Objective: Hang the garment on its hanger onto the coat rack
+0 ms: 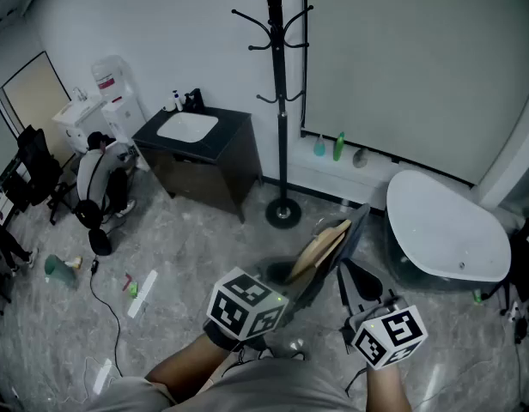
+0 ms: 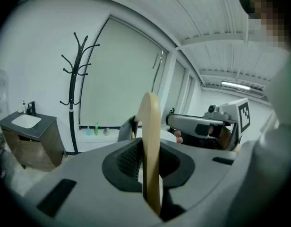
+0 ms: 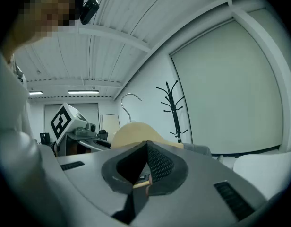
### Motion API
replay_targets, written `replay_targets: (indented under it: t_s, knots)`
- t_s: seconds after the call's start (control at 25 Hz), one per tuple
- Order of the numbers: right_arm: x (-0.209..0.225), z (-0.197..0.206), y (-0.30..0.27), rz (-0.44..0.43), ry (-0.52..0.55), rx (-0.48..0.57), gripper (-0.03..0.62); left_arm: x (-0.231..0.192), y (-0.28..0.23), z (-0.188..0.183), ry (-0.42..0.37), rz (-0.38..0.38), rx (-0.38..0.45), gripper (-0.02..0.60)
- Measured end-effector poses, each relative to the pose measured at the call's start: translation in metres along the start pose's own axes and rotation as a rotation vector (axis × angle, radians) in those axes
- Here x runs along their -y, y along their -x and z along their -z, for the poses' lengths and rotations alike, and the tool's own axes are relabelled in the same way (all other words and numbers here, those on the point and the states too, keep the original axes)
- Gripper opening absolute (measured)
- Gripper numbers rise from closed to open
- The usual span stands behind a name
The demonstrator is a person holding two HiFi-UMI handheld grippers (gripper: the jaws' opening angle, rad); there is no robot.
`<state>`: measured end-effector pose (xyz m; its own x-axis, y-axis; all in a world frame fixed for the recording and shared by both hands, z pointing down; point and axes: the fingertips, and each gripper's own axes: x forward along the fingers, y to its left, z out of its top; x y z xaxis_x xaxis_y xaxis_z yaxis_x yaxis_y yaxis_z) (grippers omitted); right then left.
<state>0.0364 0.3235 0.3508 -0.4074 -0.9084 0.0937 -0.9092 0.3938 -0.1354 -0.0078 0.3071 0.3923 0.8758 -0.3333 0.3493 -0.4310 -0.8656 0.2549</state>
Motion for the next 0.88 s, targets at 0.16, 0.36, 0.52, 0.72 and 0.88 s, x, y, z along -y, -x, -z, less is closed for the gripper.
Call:
replay_targets:
  t_s: [0.16,0.36,0.52,0.72,0.88]
  knots:
    - [-0.003,0.002,0.000,-0.006,-0.002,-0.005,0.015,-0.001,0.002,0.003,0.006,-0.006,-0.002,0.044]
    - [-0.005,0.004,-0.002,-0.027,-0.014,-0.007,0.015,-0.003,0.005,0.005,0.007,-0.020,0.000,0.044]
    - [-0.008,0.002,-0.002,-0.059,-0.053,0.007,0.015,-0.007,0.007,0.005,0.010,-0.034,0.002,0.044]
    - [-0.008,0.004,0.003,-0.062,-0.064,0.016,0.015,-0.011,0.013,0.006,0.016,-0.060,0.011,0.044]
    - [-0.008,0.004,0.006,-0.074,-0.070,0.018,0.015,-0.014,0.017,0.002,0.019,-0.087,0.023,0.044]
